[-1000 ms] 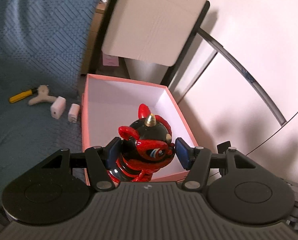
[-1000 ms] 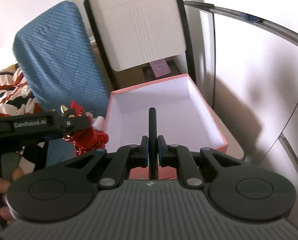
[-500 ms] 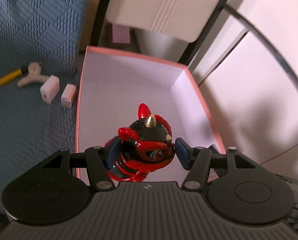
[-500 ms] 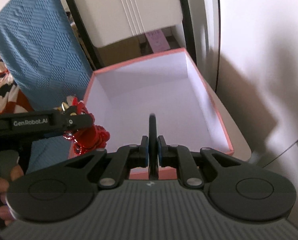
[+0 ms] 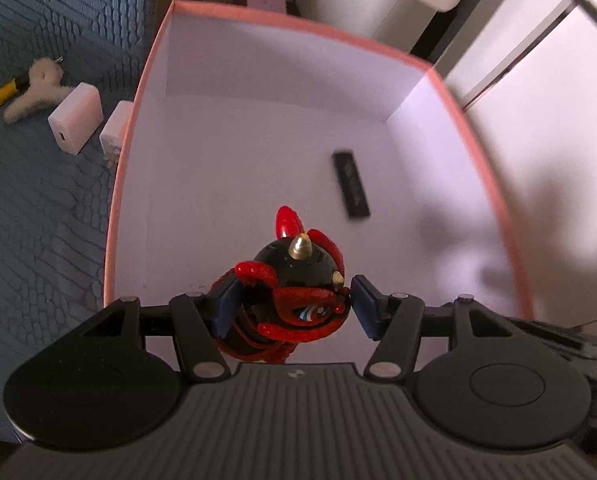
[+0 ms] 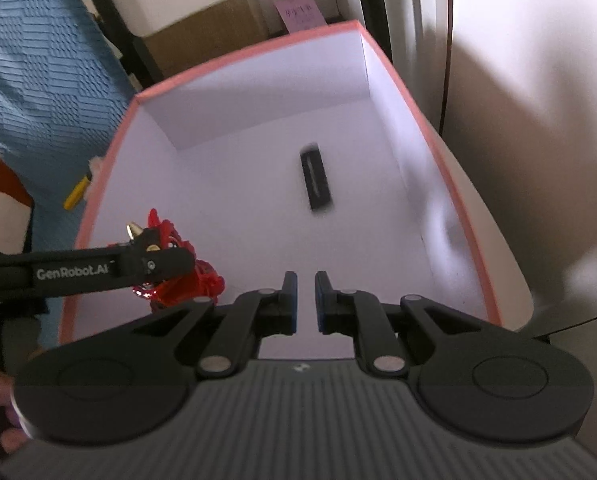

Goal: Organize rigid objects
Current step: 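Lower the toy figure into the pink box and open the left gripper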

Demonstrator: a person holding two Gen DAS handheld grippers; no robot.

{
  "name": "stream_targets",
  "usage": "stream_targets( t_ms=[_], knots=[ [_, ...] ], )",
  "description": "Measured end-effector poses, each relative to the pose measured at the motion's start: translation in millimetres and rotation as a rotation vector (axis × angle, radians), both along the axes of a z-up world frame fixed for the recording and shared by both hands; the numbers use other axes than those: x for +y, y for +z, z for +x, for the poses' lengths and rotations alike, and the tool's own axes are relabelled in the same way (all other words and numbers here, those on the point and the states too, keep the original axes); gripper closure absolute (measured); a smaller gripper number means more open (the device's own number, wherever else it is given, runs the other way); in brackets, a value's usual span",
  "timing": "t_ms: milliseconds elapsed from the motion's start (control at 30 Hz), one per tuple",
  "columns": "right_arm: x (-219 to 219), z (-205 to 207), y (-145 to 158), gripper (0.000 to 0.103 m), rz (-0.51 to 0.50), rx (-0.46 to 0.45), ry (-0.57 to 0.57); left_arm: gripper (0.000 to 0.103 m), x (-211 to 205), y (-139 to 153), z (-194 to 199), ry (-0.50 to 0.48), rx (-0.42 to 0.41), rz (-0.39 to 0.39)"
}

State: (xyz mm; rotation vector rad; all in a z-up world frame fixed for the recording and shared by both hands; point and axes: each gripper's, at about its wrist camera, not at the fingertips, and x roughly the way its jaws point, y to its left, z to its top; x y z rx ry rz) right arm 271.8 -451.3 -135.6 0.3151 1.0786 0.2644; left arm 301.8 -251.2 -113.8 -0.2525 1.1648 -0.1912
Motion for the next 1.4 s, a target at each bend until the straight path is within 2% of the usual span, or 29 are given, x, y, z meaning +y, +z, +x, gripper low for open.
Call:
stream_targets(
  t_ms=[67, 133, 267, 367, 600, 1033, 1400],
  knots=[
    [0, 5, -6, 0.091, -0.008, 0.011, 0.007, 0.038, -3, -8, 4, -0.012, 0.012, 0.03],
    [-1, 9, -10, 0.091, -0.009, 0.022, 0.01, 0.038, -3, -10, 6, -0.016, -0.001, 0.008],
    [-2, 15, -16, 0.091, -0.012, 0.029, -0.002, 0.038, -3, -11, 6, -0.027, 0.002, 0.031],
    [0, 16, -15, 0.091, -0.006, 0.027, -0.013, 0.038, 2, -5, 2, -0.026, -0.012, 0.011],
    [1, -1, 14, 0.091, -0.035, -0.051, -0.015, 0.038, 7, 24, -14, -0.028, -0.075, 0.002],
    [14, -52, 70, 0.091, -0.009, -0.145, -0.042, 0.038, 36, 99, -70, 0.006, -0.223, -0.01],
    [33, -106, 121, 0.09, 0.017, -0.246, -0.052, 0.038, 84, 147, -130, 0.046, -0.31, -0.006]
  ],
)
